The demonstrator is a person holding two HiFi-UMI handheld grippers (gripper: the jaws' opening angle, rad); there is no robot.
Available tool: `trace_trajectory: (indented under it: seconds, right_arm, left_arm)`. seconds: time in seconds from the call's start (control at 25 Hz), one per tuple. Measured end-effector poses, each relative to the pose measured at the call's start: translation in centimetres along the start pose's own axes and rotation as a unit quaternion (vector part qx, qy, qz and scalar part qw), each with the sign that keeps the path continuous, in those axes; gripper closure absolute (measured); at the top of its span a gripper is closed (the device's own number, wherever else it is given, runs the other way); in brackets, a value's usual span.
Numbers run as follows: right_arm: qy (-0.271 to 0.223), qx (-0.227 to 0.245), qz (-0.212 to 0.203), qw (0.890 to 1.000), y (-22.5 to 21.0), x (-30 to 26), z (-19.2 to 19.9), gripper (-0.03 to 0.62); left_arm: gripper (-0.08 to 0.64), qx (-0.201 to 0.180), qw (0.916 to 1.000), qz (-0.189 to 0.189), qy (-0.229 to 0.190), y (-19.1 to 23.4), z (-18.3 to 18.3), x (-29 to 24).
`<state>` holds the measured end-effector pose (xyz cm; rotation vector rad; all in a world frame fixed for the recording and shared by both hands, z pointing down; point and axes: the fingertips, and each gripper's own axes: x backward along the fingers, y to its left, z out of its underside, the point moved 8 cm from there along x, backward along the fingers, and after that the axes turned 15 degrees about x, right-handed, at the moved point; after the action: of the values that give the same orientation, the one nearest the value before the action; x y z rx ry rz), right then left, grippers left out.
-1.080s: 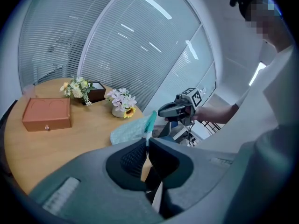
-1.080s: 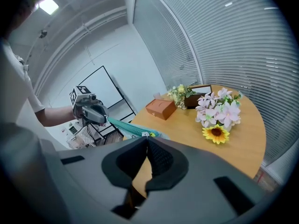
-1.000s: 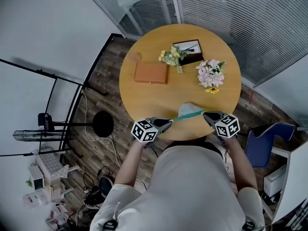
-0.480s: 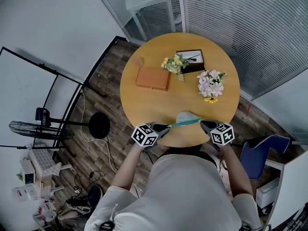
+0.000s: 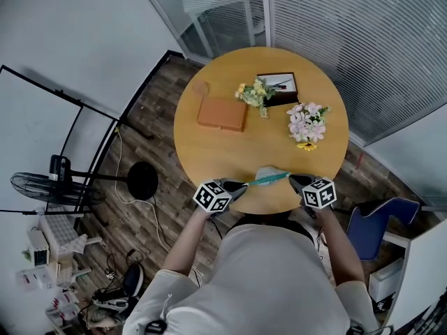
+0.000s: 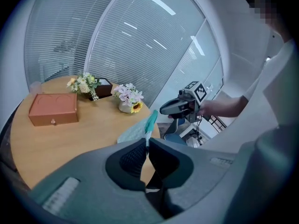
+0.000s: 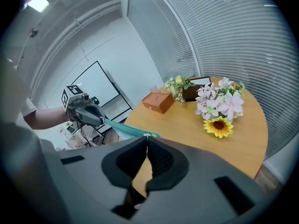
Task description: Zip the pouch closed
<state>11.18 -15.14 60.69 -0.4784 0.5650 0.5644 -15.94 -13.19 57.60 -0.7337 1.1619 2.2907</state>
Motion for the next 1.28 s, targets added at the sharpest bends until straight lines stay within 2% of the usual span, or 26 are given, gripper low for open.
trace_trajectory:
  seconds: [0.44, 0.64, 0.76, 1.04, 1.2, 1.28]
  right_arm:
    - [-0.001, 0.018, 0.023, 1.0, -1.0, -3.7, -2.5, 0.584]
    - [0.029, 0.017, 0.032, 0.999, -0.6, -5.8, -0.5, 0.583]
    - [0.049, 0.01, 0.033, 0.998, 0.0, -6.5, 1.1, 0.58]
    - [0.06, -0.024, 0.049, 0.997, 0.6, -6.9, 3.5, 0.577]
    - [0.061, -0.033, 0.062, 0.996, 1.1, -7.0, 4.0, 0.518]
    - [0.059, -0.031, 0.075, 0.995, 1.5, -6.9, 4.1, 0.503]
  left_arm:
    - [0.532, 0.028, 0.9981, -0.035, -0.041, 4.1, -1.3, 0.4]
    - [0.531, 0.039, 0.9983, -0.041, -0.012, 5.5, 0.7, -1.4]
    - [0.531, 0.048, 0.9982, -0.036, 0.002, 6.0, 2.2, -2.2]
    - [0.531, 0.073, 0.9972, -0.011, 0.009, 6.8, 4.2, -3.5]
    - [0.527, 0.091, 0.9959, -0.002, 0.003, 7.1, 4.4, -3.9]
    - [0.476, 0.106, 0.9944, 0.004, -0.004, 7.3, 4.6, -4.0]
